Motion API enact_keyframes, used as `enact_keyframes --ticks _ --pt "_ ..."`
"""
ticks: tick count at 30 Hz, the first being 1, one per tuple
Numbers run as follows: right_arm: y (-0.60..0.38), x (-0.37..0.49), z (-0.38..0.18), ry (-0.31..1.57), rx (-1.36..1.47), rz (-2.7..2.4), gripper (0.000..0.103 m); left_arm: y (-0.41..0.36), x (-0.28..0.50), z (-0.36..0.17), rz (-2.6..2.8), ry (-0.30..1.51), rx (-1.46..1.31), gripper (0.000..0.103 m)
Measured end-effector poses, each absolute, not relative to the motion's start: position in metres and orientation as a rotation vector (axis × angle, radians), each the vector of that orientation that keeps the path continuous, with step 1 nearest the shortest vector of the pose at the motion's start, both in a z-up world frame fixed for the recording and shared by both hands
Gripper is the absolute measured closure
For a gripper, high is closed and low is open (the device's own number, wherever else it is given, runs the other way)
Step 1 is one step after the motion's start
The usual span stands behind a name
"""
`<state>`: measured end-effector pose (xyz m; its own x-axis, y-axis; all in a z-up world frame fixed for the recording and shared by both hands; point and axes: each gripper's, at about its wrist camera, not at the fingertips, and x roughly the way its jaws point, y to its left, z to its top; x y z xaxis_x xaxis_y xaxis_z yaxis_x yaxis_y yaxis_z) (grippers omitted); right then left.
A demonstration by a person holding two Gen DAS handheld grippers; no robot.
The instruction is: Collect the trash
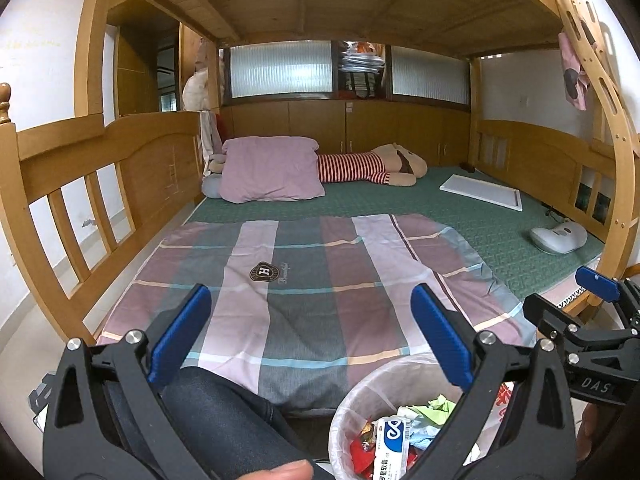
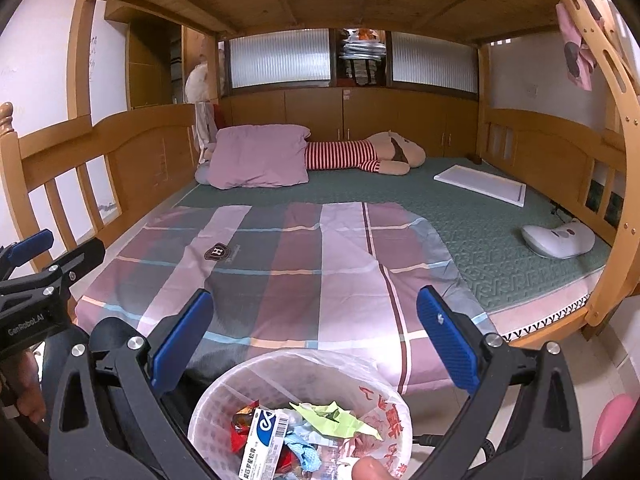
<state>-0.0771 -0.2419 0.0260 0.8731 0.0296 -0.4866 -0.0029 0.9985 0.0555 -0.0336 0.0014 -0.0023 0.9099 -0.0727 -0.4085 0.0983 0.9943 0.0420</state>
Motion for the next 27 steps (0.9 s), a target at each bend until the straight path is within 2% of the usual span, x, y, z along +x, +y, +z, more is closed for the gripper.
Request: enact_keyframes --ticks 27 --pt "-0.2393 -0.0742 0.0208 0.523 0.056 0.021 0.004 0.0021 -0.0315 -0.0068 -0.115 0.441 0.067 0.004"
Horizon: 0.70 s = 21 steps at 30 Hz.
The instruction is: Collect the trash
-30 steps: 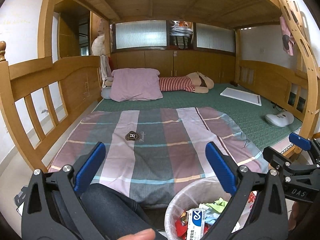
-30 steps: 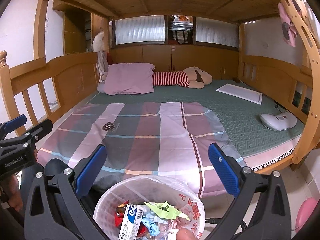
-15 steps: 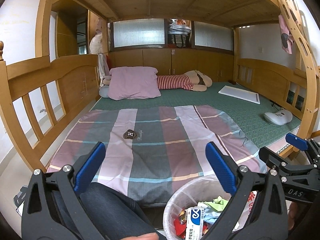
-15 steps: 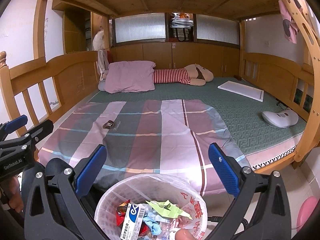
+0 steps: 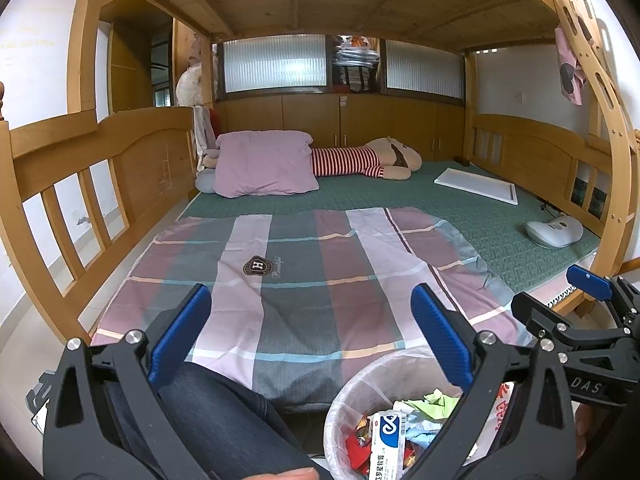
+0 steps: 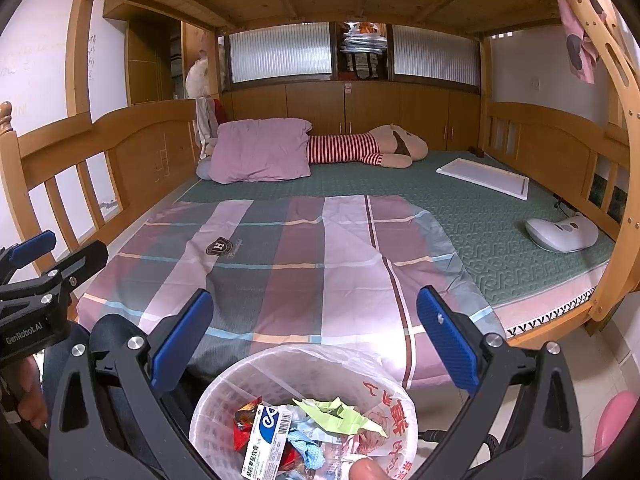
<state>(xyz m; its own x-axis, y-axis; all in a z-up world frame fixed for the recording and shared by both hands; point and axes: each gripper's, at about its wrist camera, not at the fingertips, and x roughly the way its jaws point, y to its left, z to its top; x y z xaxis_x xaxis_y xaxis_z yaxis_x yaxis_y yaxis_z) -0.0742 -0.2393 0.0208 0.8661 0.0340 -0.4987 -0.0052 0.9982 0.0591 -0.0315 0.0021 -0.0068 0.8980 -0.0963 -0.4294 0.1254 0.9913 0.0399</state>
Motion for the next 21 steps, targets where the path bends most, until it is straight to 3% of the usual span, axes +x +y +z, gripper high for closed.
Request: enact_keyframes --ticks 21 --pt "-0.2384 -0.0744 0.0150 0.529 0.062 0.019 0.004 0.0009 -0.0311 -0.0084 -0.117 0.449 0.065 0.004"
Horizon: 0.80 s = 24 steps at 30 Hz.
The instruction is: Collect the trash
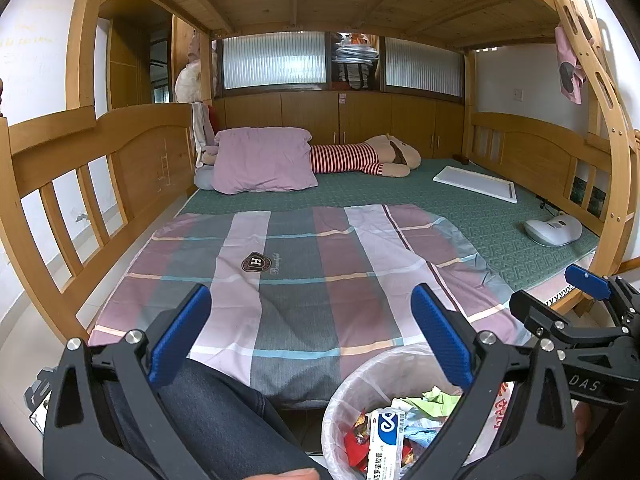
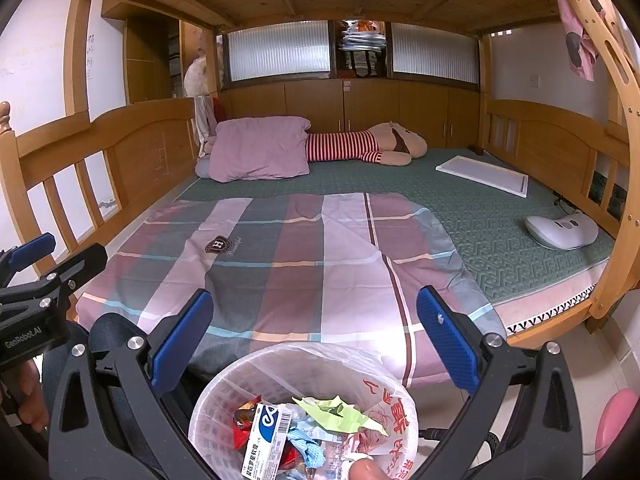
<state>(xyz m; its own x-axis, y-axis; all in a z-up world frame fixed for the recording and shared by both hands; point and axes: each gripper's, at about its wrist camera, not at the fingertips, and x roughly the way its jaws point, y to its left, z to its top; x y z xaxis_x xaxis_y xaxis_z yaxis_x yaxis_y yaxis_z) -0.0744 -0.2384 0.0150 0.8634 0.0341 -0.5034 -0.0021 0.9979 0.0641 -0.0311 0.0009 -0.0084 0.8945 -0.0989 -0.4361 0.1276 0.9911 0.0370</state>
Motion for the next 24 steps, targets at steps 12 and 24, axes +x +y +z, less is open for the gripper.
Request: enact_keyframes --ticks 12,24 --pt "-0.239 -0.074 0.013 0.535 0.066 0.014 0.004 -0.003 -0.033 -0.017 -0.122 0.459 0.070 0.004" --pt "-0.240 -0.074 0.013 0.538 0.080 0.007 0.004 -0.002 -0.034 -0.020 -0.129 0.464 0.068 0.004"
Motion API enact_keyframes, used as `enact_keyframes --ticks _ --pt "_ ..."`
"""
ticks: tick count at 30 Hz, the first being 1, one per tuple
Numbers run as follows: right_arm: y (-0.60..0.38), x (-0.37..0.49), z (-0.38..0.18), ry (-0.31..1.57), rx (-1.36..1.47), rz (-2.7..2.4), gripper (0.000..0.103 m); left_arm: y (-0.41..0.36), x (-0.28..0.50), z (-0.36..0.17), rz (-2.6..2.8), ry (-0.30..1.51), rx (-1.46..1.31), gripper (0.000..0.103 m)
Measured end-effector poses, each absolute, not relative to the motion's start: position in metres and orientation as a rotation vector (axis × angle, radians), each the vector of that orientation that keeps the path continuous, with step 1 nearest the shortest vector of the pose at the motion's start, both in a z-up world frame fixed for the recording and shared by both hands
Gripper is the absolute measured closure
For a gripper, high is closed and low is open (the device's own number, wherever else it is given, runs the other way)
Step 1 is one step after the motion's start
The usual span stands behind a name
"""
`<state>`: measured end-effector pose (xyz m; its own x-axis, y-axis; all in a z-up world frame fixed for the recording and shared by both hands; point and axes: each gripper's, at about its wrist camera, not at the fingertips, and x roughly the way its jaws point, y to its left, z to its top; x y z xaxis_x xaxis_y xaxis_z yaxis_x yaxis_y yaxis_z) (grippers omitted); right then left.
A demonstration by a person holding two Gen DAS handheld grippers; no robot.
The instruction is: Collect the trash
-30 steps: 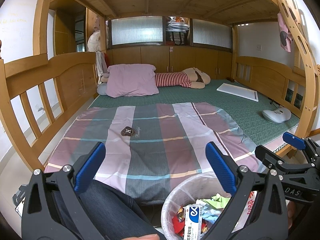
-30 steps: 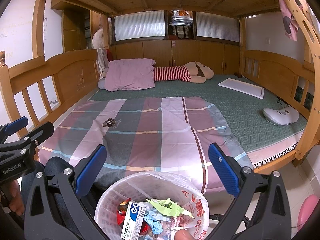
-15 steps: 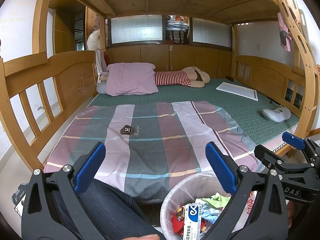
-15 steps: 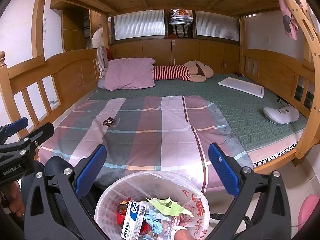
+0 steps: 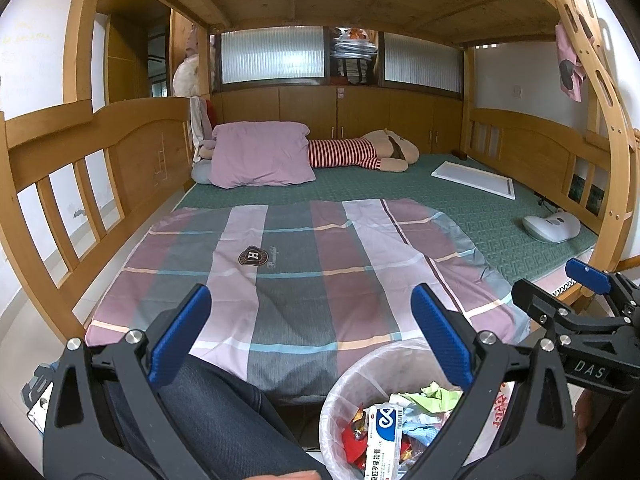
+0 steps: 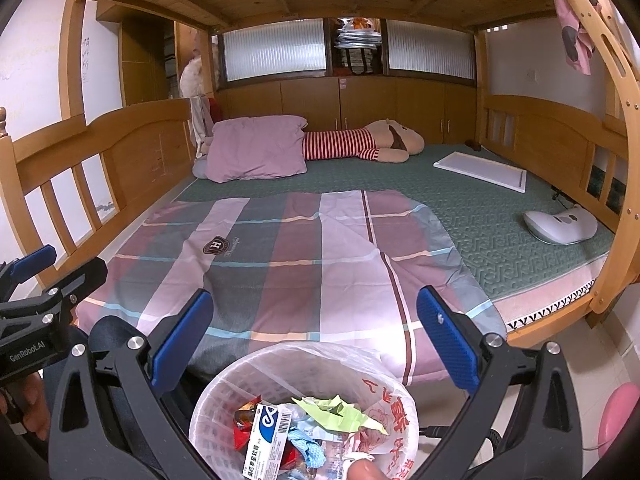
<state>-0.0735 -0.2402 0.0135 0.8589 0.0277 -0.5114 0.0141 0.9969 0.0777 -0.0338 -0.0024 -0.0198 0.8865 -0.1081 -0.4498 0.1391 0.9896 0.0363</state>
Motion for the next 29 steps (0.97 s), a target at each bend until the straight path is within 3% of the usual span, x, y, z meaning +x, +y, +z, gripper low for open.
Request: enact_keyframes --ticks 25,29 --pt "-0.248 -0.064 0.011 0.574 0.114 -0.012 0.004 -0.010 -0.029 -0.031 -0.128 0.512 0.033 0.004" --pt "-0.256 -0.077 0.033 0.459 0.169 0.019 0.004 -0.007 -0.017 -0.038 -0.108 0.537 0.047 0.004"
